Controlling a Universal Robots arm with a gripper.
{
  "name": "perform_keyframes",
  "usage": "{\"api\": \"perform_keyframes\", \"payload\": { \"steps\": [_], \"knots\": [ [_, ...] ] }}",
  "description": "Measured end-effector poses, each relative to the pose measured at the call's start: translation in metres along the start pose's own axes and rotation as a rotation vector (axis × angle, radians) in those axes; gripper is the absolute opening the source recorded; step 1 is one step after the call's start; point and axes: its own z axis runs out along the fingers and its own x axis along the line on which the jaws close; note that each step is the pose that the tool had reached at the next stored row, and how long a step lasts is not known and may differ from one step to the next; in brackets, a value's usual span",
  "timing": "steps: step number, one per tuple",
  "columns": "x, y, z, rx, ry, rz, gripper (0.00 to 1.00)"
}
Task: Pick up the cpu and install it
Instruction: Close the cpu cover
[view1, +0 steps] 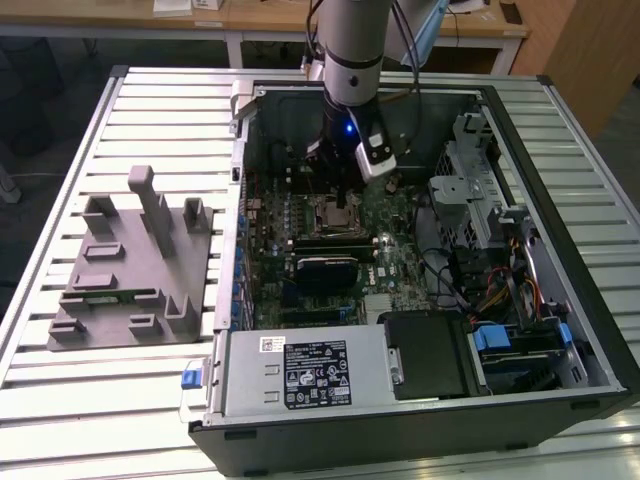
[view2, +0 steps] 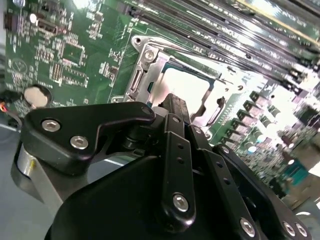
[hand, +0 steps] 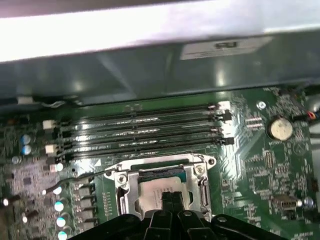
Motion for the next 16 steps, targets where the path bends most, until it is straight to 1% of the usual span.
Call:
{"api": "perform_keyframes", "payload": {
  "steps": [2,3,10,13,16],
  "knots": [
    [0.0,0.0,0.0003,0.0001,0.0003,-0.031,0.11],
    [0.0,-0.0002,0.0004,0.0014,0.0003,-0.037,0.11],
    [0.0,-0.0055,0.002,0.002,0.0,-0.032,0.11],
    [0.0029,-0.0059,0.0027,0.0022,0.0,-0.031,0.11],
    [0.008,-0.0065,0.003,0.0022,0.0001,-0.031,0.11]
  ]
}}
